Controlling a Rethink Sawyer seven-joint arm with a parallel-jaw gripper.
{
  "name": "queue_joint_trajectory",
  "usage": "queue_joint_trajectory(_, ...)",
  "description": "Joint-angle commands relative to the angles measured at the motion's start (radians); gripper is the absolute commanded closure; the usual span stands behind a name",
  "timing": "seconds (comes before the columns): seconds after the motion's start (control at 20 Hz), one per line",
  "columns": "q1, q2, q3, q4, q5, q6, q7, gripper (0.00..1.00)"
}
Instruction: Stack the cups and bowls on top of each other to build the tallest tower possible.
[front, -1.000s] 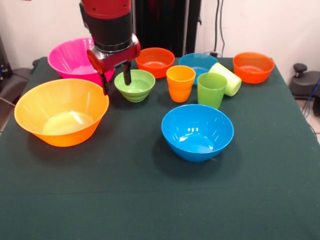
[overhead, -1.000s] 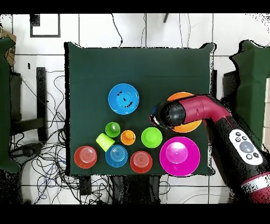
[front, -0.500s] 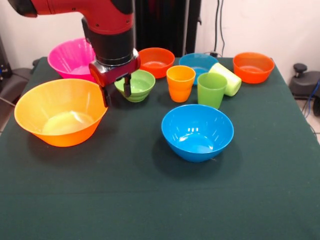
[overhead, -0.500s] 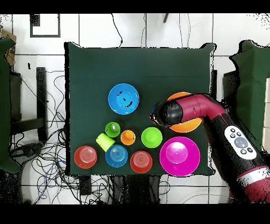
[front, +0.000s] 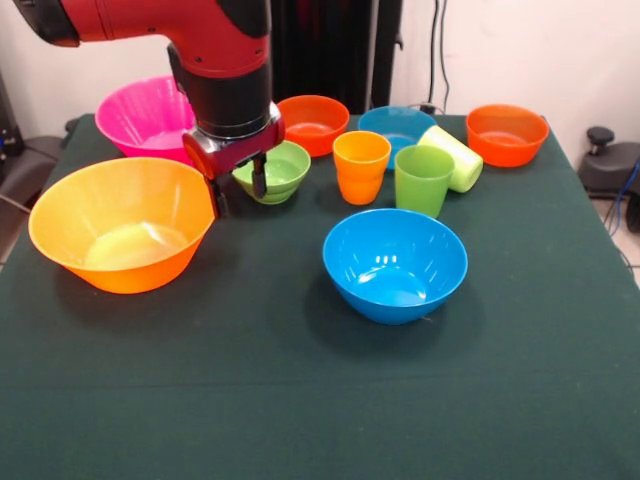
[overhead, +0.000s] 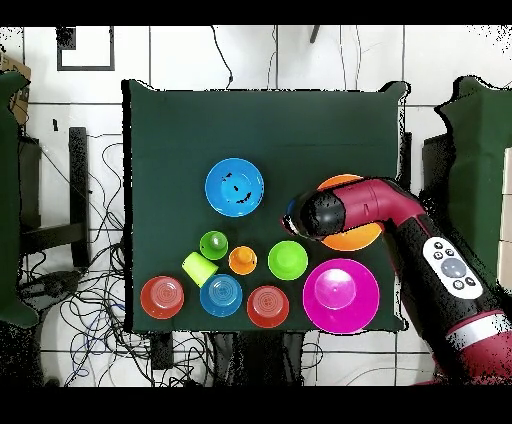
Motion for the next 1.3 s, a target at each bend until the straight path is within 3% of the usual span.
queue_joint_trajectory(0.05, 0.016, 0.016, -0.003, -0.073, -0.072, 0.000, -0.272, 0.00)
queue_joint_trajectory(0.15, 0.014, 0.019, -0.005, -0.076, -0.071, 0.016, -0.287, 0.00)
queue_joint_trajectory(0.25, 0.007, 0.040, -0.006, -0.085, -0.050, 0.106, -0.385, 0.00)
queue_joint_trajectory(0.4, -0.003, 0.059, 0.004, -0.085, -0.043, 0.151, -0.467, 0.00)
queue_joint_trajectory(0.45, -0.007, 0.060, 0.002, -0.078, -0.026, 0.154, -0.440, 0.00)
queue_joint_trajectory(0.6, -0.031, 0.006, -0.034, 0.053, 0.099, 0.118, -0.119, 0.00)
queue_joint_trajectory(0.7, -0.038, -0.030, -0.044, 0.110, 0.130, 0.096, -0.036, 0.00)
queue_joint_trajectory(0.9, -0.027, -0.059, -0.077, 0.159, 0.152, 0.048, 0.049, 0.00)
queue_joint_trajectory(1.3, 0.002, -0.066, -0.113, 0.159, 0.154, 0.010, 0.065, 0.00)
